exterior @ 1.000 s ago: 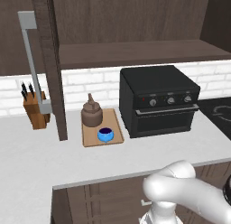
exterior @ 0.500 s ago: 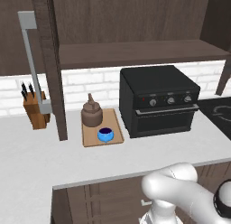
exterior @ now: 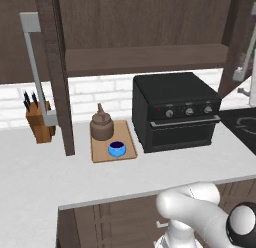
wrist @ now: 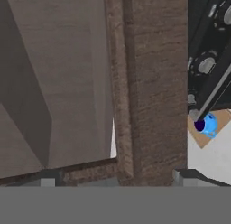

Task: Pick the kettle from the counter and place it on the tray. Then pick the mug from the cabinet and place it on the tray. Then close the cabinet doors.

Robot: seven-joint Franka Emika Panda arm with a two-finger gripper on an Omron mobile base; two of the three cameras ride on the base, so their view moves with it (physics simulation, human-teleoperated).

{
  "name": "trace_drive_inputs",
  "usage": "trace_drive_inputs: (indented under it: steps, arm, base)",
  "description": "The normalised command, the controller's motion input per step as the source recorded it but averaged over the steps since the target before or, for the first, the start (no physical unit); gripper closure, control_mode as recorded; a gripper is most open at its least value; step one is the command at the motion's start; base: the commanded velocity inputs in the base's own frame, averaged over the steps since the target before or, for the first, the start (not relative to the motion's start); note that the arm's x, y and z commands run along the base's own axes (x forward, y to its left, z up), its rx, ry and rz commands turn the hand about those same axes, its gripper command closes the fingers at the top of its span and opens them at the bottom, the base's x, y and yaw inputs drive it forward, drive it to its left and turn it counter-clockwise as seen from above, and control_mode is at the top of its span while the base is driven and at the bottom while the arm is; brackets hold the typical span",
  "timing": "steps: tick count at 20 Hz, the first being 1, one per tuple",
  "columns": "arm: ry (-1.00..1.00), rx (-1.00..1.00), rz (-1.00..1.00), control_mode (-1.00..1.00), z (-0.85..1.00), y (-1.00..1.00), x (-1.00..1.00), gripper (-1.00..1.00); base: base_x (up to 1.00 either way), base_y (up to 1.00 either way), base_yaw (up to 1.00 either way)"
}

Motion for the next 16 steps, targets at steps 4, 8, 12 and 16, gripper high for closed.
trace_drive_inputs:
  steps: [4, 8, 12, 16]
  arm:
    - [0.00, 0.03, 0.00, -1.00, 0.00, 0.37, 0.68, -1.00]
    - [0.00, 0.01, 0.00, -1.00, 0.00, 0.33, 0.74, -1.00]
    - [0.00, 0.00, 0.00, -1.00, -0.10, 0.15, 0.84, -1.00]
    - [0.00, 0.00, 0.00, -1.00, -0.15, 0.03, 0.89, -1.00]
  base:
    - [0.00, 0.00, 0.00]
    - [0.00, 0.00, 0.00]
    - [0.00, 0.00, 0.00]
    - [0.00, 0.00, 0.00]
